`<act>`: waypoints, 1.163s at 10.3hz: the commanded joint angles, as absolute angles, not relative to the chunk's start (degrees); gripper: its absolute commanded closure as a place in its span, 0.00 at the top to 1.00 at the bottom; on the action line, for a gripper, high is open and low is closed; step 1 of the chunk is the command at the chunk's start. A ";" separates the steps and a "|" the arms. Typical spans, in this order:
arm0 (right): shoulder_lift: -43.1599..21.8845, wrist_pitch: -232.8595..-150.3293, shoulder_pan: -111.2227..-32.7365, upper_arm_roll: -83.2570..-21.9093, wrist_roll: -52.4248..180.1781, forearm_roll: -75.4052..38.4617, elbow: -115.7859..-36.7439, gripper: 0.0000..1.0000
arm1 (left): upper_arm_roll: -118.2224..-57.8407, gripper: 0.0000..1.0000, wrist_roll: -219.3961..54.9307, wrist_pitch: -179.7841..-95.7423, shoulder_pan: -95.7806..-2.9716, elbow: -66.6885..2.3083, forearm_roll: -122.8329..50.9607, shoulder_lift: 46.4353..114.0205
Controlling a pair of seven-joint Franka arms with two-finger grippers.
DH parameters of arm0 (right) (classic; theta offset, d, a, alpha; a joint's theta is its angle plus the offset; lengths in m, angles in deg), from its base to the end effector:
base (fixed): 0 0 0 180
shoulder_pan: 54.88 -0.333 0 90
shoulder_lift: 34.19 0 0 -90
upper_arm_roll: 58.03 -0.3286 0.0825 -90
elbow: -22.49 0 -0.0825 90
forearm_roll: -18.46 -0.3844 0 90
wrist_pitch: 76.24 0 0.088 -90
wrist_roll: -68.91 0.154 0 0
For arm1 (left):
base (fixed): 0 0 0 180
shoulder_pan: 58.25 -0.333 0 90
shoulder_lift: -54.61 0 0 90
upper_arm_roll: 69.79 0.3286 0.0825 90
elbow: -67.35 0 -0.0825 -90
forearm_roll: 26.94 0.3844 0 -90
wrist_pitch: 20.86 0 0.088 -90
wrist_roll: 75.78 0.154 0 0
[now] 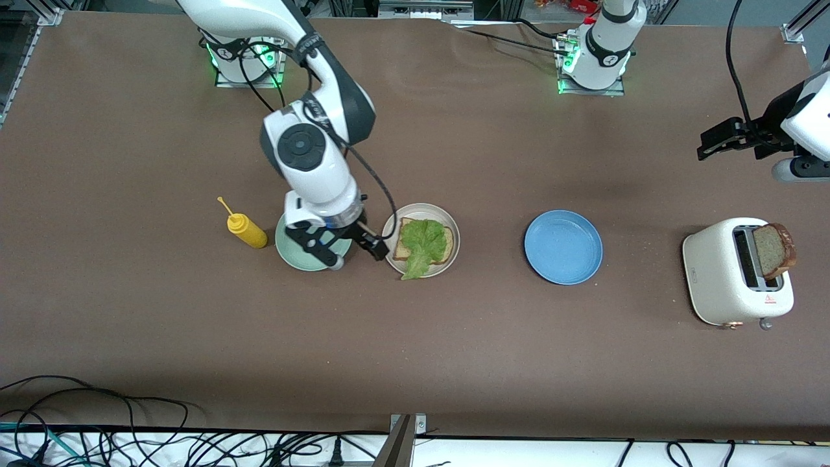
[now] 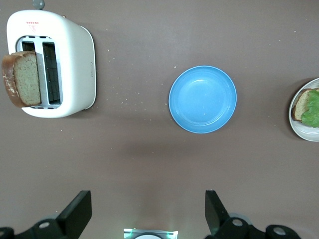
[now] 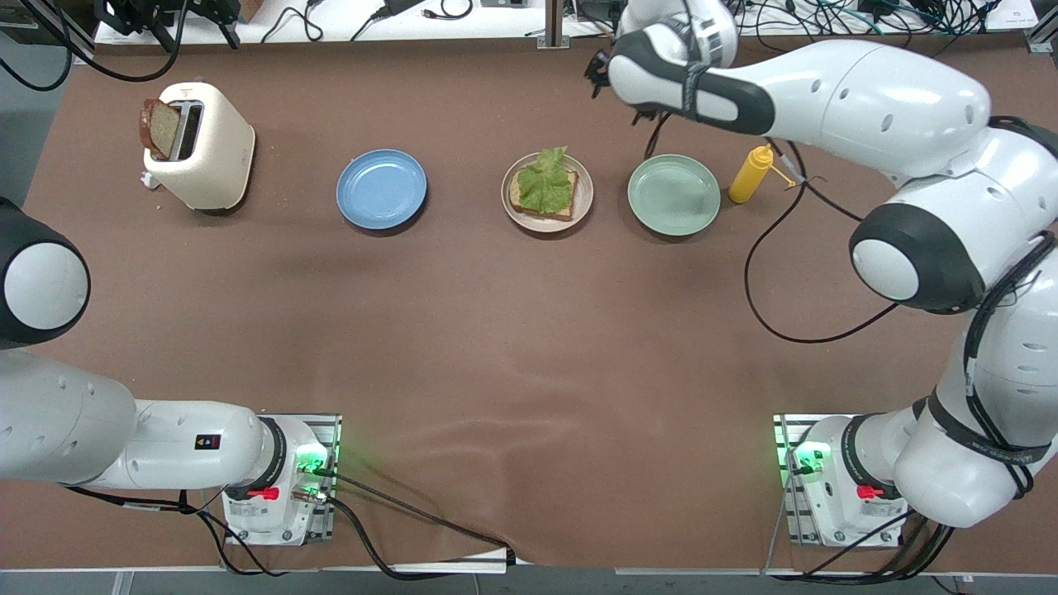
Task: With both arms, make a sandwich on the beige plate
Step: 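Release the lettuce and move the right gripper toward the mustard bottle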
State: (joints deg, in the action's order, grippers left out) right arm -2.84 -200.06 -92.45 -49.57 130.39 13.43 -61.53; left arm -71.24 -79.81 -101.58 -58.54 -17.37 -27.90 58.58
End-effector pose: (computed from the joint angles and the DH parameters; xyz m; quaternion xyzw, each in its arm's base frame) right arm 0.6295 0.3773 0.3444 -0.9553 0.2856 -0.0534 0.0552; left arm 0.5531 -0.0135 0.5817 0.9972 0.0242 -0.0698 0.0061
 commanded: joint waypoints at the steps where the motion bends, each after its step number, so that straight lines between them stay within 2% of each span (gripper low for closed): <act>1: -5.36 -198.14 -92.67 -44.08 122.63 13.98 -62.50 1.00 | -71.38 1.00 -79.30 -101.20 -59.04 -15.80 -28.26 59.18; 5: -8.51 -195.51 -92.67 -37.04 112.26 13.63 -62.67 1.00 | -71.38 1.00 -79.30 -101.20 -59.13 -15.80 -28.18 59.18; 12: -13.79 -181.64 -92.59 -25.18 83.80 12.84 -62.67 1.00 | -71.29 1.00 -78.95 -101.90 -59.22 -15.80 -28.09 59.18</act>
